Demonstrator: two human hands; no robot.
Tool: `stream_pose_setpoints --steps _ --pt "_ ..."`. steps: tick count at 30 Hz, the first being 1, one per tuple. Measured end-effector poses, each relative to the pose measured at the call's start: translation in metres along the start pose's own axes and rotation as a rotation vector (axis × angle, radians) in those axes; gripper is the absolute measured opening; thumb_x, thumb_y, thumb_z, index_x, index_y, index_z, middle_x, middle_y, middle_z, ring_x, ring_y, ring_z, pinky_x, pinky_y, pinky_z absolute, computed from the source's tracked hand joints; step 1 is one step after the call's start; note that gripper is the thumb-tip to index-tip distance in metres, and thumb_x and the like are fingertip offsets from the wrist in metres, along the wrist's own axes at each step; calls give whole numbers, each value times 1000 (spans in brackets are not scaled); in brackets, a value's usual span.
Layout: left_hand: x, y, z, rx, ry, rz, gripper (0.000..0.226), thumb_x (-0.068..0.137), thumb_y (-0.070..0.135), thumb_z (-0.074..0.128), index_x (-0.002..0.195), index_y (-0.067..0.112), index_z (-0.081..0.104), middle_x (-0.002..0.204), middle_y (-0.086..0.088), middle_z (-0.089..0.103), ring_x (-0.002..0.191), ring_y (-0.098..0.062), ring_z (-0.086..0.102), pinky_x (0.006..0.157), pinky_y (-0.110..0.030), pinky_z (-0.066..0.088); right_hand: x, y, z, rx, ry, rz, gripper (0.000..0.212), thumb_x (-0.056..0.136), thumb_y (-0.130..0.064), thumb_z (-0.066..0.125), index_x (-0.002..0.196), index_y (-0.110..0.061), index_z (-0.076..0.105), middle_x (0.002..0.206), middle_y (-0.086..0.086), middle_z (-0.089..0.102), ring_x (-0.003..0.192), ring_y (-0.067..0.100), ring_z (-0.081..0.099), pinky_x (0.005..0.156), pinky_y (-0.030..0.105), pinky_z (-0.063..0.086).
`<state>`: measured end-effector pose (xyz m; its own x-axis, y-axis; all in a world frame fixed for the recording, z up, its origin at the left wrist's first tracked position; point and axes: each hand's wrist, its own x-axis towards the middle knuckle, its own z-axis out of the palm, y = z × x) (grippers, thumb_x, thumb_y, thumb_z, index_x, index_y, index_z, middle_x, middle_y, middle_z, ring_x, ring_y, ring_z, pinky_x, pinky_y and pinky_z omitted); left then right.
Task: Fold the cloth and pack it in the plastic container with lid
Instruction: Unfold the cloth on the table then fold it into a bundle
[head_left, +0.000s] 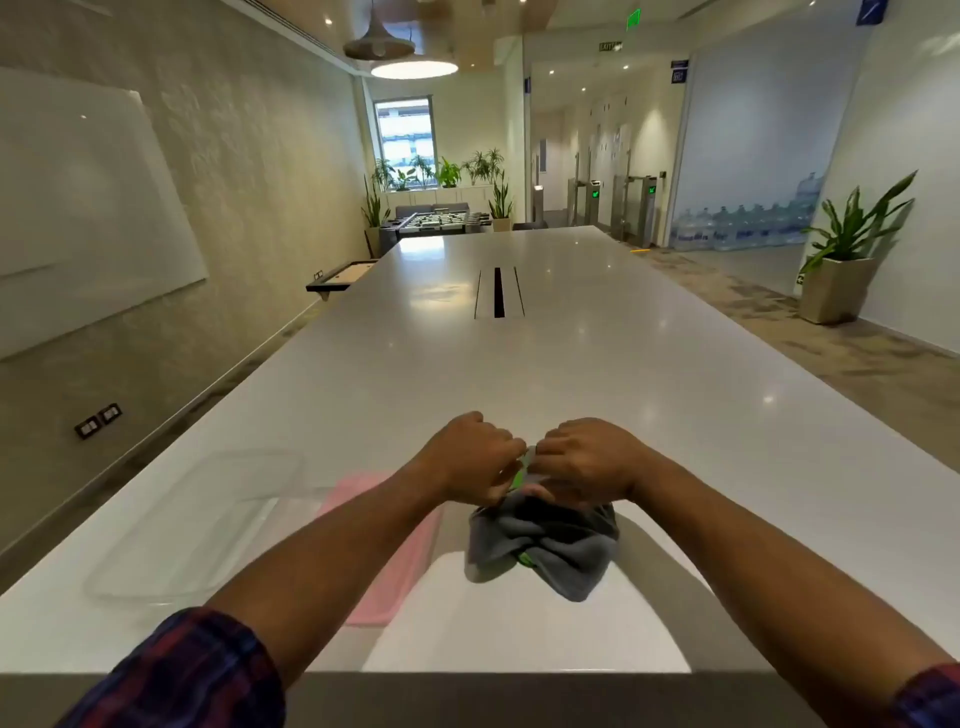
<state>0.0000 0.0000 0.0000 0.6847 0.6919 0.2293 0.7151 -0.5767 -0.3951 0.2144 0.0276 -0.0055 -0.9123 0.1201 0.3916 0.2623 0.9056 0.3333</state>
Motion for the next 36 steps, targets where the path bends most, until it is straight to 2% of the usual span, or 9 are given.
stream_pose_setpoints --steps 4,7,12,14,17,23,25,28,36 --pt "0 15 4 -75 -51 -4 18 79 39 49 78 21 54 72 -3 69 60 -27 63 68 -31 42 2 -12 7 77 -85 17 39 95 -49 62 77 -16 69 72 0 68 61 21 59 52 29 47" --pt "-4 17 12 -180 -112 -122 31 82 39 42 93 18 61 80 -10 70 69 -34 65 60 -33 40 0 -14 11 87 -141 26 17 84 -31 75 81 -14 71 77 2 69 64 25 63 51 30 48" --pt "-3 17 3 -795 -169 -365 42 79 20 52 118 19 67 86 6 71 73 -15 62 63 -25 44 -3 -7 10 120 -177 311 29 87 -21 66 115 -17 70 102 2 72 81 26 67 63 38 55" --pt "-1 10 -3 -977 -203 -395 54 75 13 58 128 15 61 84 11 66 76 -12 62 69 -29 52 -2 1 8 169 -119 487 27 91 -21 63 118 -22 68 106 -2 72 84 21 66 69 35 55" --pt "4 -1 -14 -1144 -280 -309 74 76 5 69 144 17 43 106 5 63 95 -18 67 82 -31 60 2 10 4 342 5 735 11 97 -24 63 107 -24 67 96 -7 70 74 8 58 71 25 46" --pt "14 -8 -28 -1076 -73 -228 106 62 48 90 149 37 30 133 15 52 104 -2 60 78 -10 54 11 18 -3 630 305 998 7 100 -27 63 97 -22 66 90 -7 69 83 12 67 75 27 57" --pt "19 -5 -29 -966 45 -219 98 69 50 85 149 33 32 139 9 51 105 -5 59 77 -7 52 14 23 -7 672 380 1038 8 99 -25 65 97 -18 68 90 -5 70 87 15 68 79 31 58" --pt "27 -2 -35 -850 237 -270 63 83 29 69 142 20 48 129 -1 62 104 -13 61 85 -19 56 14 26 -12 706 436 1041 6 97 -25 68 100 -19 68 91 -4 69 84 16 68 76 33 58" --pt "46 -6 -55 -870 475 -520 28 91 20 67 119 17 66 107 -3 72 94 -16 68 80 -21 58 13 26 -31 633 476 722 60 77 -49 81 125 -23 58 120 -6 61 99 8 64 72 13 55"
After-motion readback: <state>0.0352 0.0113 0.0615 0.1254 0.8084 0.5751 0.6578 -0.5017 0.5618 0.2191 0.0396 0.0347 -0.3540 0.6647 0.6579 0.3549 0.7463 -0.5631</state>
